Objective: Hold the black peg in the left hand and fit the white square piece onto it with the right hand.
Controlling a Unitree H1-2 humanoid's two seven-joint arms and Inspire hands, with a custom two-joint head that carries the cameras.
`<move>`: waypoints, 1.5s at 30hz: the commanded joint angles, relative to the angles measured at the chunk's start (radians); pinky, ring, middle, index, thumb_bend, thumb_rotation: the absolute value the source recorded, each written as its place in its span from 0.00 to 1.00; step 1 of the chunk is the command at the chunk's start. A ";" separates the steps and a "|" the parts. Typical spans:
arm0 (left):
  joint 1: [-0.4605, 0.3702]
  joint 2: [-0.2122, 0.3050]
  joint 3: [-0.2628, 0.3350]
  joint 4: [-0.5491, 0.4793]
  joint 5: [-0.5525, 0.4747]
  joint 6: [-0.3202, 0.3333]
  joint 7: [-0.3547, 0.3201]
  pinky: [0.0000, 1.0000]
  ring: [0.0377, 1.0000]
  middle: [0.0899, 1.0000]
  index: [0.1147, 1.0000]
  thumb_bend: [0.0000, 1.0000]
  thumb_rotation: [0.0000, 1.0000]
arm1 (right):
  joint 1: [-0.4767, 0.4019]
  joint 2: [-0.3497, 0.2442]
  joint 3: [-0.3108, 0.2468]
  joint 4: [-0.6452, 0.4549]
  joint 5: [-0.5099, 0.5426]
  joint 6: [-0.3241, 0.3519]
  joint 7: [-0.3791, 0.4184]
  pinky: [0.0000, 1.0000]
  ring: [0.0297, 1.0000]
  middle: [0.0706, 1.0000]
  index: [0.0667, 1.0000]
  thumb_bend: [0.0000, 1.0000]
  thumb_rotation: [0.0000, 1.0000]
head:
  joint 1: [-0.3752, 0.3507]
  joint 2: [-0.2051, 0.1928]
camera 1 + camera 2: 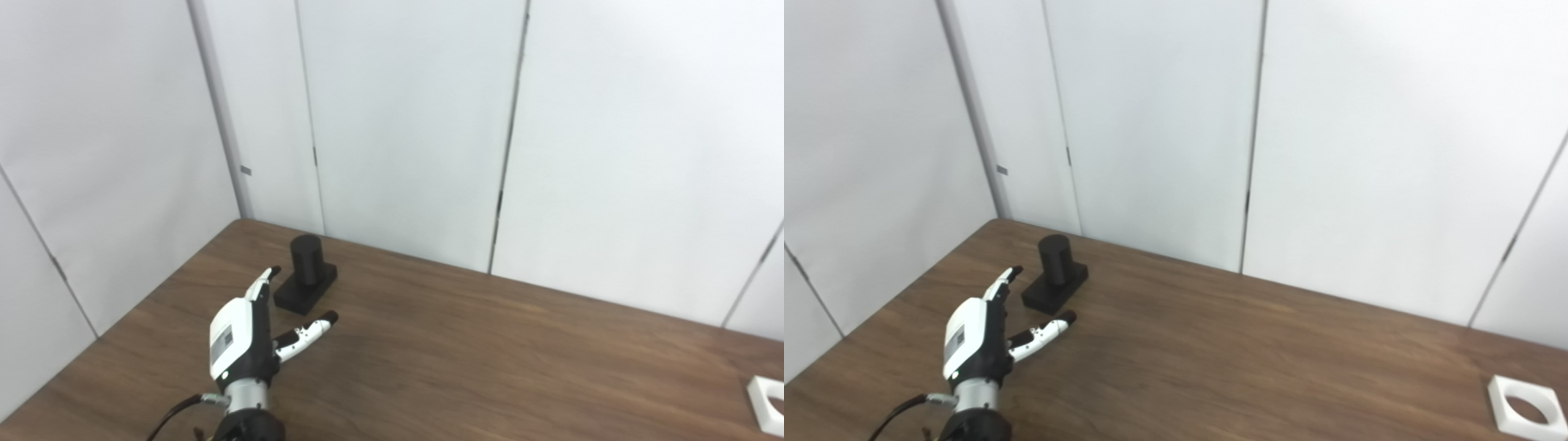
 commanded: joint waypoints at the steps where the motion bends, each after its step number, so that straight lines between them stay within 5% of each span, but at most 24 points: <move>1: -0.060 0.033 -0.010 0.008 0.066 -0.001 0.034 0.81 0.91 0.89 0.88 0.90 0.49 | 0.012 -0.005 -0.014 -0.021 0.008 0.019 -0.002 0.98 0.95 0.89 0.91 0.77 0.96 | 0.003 0.004; 21: -0.219 0.108 -0.006 0.275 0.229 0.008 0.040 1.00 0.97 0.93 0.83 0.88 0.53 | 0.021 -0.005 -0.018 -0.038 0.022 0.019 0.012 0.95 0.93 0.87 0.91 0.77 0.95 | -0.007 0.022; 35: -0.274 0.128 0.010 0.414 0.162 0.005 0.103 0.95 0.95 0.91 0.78 0.89 0.49 | 0.028 0.004 -0.012 -0.060 0.005 0.051 -0.007 0.82 0.89 0.85 0.89 0.75 0.95 | -0.033 0.027; 45: -0.310 0.143 0.027 0.555 0.174 0.008 0.102 0.94 0.95 0.91 0.77 0.91 0.54 | 0.029 0.005 -0.009 -0.058 0.000 0.046 -0.006 0.94 0.92 0.88 0.91 0.76 0.96 | -0.039 0.028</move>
